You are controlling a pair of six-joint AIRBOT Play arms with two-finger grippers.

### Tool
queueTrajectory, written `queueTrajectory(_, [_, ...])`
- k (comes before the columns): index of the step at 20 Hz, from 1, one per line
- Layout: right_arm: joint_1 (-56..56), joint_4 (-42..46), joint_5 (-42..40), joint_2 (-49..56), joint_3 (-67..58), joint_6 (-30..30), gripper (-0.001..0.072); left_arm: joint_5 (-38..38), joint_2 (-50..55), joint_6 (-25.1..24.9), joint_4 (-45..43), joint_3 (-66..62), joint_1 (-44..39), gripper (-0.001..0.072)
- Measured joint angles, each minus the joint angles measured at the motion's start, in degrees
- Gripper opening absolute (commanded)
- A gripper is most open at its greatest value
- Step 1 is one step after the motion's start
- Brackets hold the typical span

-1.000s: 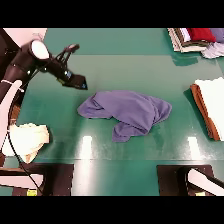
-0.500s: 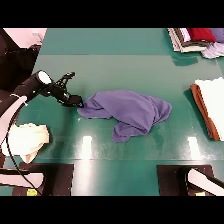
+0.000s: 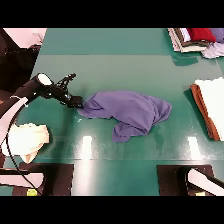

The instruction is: Fold the shirts.

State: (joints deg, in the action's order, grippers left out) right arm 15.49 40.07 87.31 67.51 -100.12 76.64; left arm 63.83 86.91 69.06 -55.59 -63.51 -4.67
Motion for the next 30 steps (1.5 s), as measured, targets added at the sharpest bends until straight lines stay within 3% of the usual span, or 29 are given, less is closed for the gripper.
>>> queueTrajectory(4, [0.0,8.46,5.09,-0.98,4.85,-0.02,0.0024,-1.2,-3.61,-0.04,-1.44,-4.24,0.11,0.0026])
queueTrajectory(5, [0.0,10.86,5.7,-1.66,8.22,-0.02,0.0096,-1.7,-4.87,-0.07,-1.97,-5.7,0.11,0.0027])
queueTrajectory(6, [0.0,12.63,5.77,-2.27,12.07,-0.07,0.0326,-2.23,-6.03,-0.09,-2.4,-7.02,0.11,0.0026])
queueTrajectory(7, [0.0,14.1,5.29,-2.86,16.85,-0.26,0.0504,-2.86,-7.23,-0.11,-2.62,-8.33,0.13,0.0026])
queueTrajectory(8, [0.0,15.02,4.07,-3.3,21.73,-0.31,0.0524,-3.39,-8.15,-0.15,-2.82,-9.31,0.13,0.0027])
queueTrajectory(12, [-0.04,14.14,-6.27,-2.45,41.72,-1.81,0.0519,-4.37,-10.27,-0.13,-3.39,-11.28,0.13,0.0027])
queueTrajectory(15, [-0.13,8.07,-13.66,2.01,50.84,-5.77,0.0517,-4.61,-10.8,-0.13,-3.48,-11.72,0.13,0.0027])
queueTrajectory(21, [-3.8,-2.03,-20.92,12.39,54.51,-12.13,0.0504,-4.76,-11.04,-0.09,-3.63,-11.96,0.13,0.0027])
queueTrajectory(22, [-4.76,-2.6,-21.86,13.73,53.79,-12.52,0.049,-4.79,-11.04,-0.09,-3.61,-11.96,0.13,0.0027])
queueTrajectory(23, [-5.68,-3.13,-22.47,14.8,52.87,-12.79,0.0428,-4.79,-11.04,-0.07,-3.61,-11.96,0.13,0.0027])
queueTrajectory(25, [-7.43,-3.65,-23.87,16.79,50.56,-13.09,0.0425,-4.83,-11.06,-0.07,-3.61,-11.96,0.13,0.0027])
queueTrajectory(26, [-8.24,-3.91,-24.83,17.66,49.24,-13.31,0.0267,-4.83,-11.06,-0.07,-3.61,-11.96,0.13,0.0027])
queueTrajectory(27, [-8.92,-3.93,-25.42,18.38,48.06,-13.4,0.0025,-4.87,-11.06,-0.07,-3.61,-11.96,0.13,0.0026])
queueTrajectory(30, [-10.38,-4.11,-26.49,19.61,44.3,-13.73,0.0017,-4.9,-11.15,-0.07,-3.63,-12.0,0.13,0.0025])
